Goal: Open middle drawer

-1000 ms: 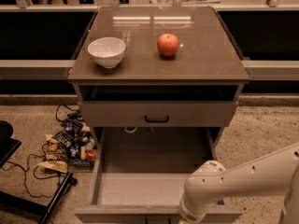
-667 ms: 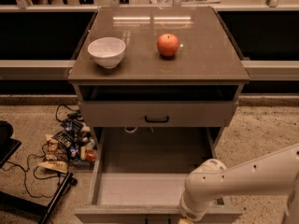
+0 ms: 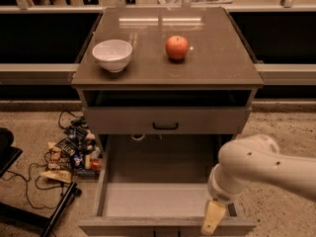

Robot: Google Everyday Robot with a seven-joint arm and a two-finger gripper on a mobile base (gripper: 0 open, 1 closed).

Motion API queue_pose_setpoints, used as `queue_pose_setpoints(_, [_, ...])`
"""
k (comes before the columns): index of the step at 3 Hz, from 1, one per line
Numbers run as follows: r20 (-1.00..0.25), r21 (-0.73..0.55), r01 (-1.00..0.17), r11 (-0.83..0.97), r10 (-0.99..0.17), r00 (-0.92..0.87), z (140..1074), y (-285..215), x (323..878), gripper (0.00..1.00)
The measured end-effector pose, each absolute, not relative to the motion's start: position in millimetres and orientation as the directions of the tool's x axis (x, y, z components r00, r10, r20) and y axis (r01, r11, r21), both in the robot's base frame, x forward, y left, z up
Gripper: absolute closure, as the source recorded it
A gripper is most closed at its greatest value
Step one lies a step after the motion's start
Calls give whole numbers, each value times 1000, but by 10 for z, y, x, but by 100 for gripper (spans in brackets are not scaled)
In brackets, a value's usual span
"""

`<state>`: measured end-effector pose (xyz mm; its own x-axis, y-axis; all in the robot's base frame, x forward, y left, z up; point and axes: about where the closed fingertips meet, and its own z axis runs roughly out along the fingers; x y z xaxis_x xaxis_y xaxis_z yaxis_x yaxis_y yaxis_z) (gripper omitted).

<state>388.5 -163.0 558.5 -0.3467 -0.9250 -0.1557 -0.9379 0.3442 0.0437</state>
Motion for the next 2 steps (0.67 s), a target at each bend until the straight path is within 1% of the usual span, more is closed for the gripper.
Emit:
queue_pose_setpoints(1, [-181, -52, -958, 283, -946, -270, 6601, -1796, 4276, 0])
queue_pose_setpoints(2, [-142, -171, -963, 208, -973, -185, 7685, -1919, 4500, 0])
